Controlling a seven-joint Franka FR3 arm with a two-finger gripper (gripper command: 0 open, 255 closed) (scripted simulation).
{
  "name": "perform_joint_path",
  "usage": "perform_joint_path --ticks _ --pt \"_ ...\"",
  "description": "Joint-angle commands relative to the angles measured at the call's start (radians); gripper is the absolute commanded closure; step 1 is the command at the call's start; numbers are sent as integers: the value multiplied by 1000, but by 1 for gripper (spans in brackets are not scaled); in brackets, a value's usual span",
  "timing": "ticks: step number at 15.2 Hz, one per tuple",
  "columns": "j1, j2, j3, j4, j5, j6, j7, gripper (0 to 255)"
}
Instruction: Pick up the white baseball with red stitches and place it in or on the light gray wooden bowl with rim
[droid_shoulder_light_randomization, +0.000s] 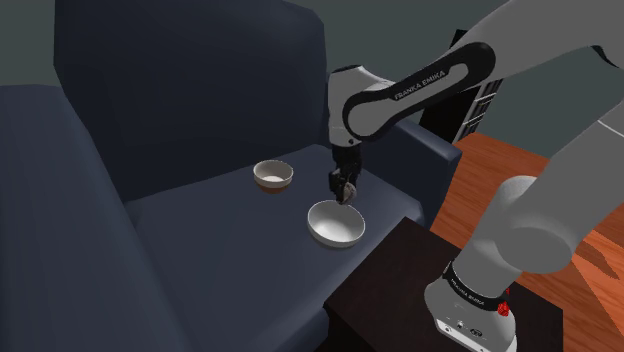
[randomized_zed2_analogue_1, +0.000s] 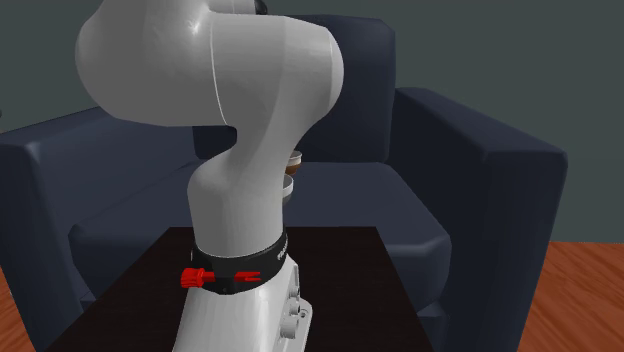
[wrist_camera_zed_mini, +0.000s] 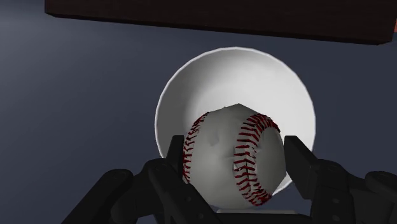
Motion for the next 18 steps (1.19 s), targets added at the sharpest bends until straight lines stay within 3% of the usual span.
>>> perform_joint_path --ticks 1,13,18 --pt "3 15 4 -8 2 22 9 255" --pt "0 156 4 -59 -14 214 27 255" --pt "0 156 4 -59 -14 214 27 255"
